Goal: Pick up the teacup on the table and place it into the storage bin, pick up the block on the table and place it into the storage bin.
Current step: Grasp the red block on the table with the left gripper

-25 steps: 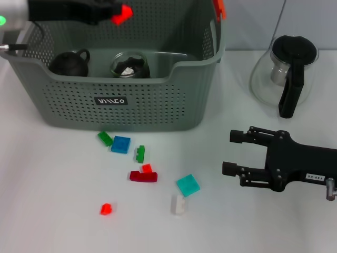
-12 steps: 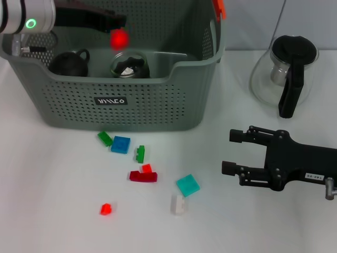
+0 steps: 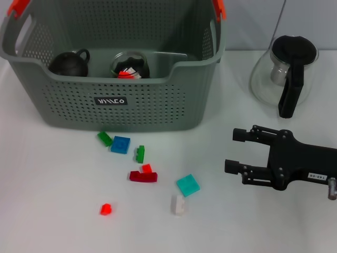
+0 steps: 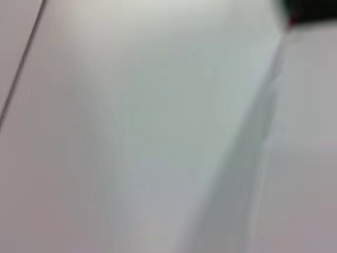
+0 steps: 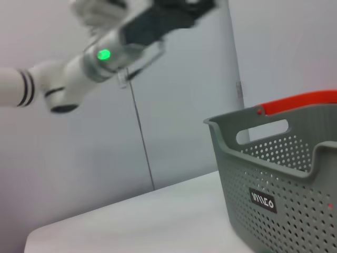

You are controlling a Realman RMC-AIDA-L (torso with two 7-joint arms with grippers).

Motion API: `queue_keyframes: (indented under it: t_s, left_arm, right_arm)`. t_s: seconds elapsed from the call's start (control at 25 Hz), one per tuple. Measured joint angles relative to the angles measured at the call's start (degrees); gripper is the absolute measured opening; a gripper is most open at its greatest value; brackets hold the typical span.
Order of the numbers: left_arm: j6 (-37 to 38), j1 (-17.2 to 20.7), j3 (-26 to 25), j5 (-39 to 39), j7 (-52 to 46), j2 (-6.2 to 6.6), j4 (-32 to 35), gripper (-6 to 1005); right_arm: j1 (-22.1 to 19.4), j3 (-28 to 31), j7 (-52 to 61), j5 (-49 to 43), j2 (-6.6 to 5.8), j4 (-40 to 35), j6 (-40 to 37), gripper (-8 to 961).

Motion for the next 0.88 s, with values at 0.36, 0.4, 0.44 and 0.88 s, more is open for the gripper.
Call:
queue_keyframes:
  t_s: [0.36,0.4,0.44,0.88]
  left_arm:
    - [15.1,8.7,-3.0,21.4,17.0,-2.8,2.8,521]
    - [15.1,9.3,-2.5,24.4,19.2,-3.19,3.2,521]
    - [14.6,10.1,-1.8,28.3,21.7,-3.75,3.6,521]
    - [2.7,10.7,3.3,44.7,34.8,-5.45,-5.4,518]
  right_arm:
    - [0.3,0.0,0.2,-0.3,0.0,0.0,0.0,821]
    - [0.3,0.0,0.2,-0.3,0.0,0.0,0.0,821]
    - [0.3,0.0,0.2,-0.3,0.0,0.0,0.0,822]
    - [0.5,0.0,0.7,-0.3,0.0,0.0,-0.1,822]
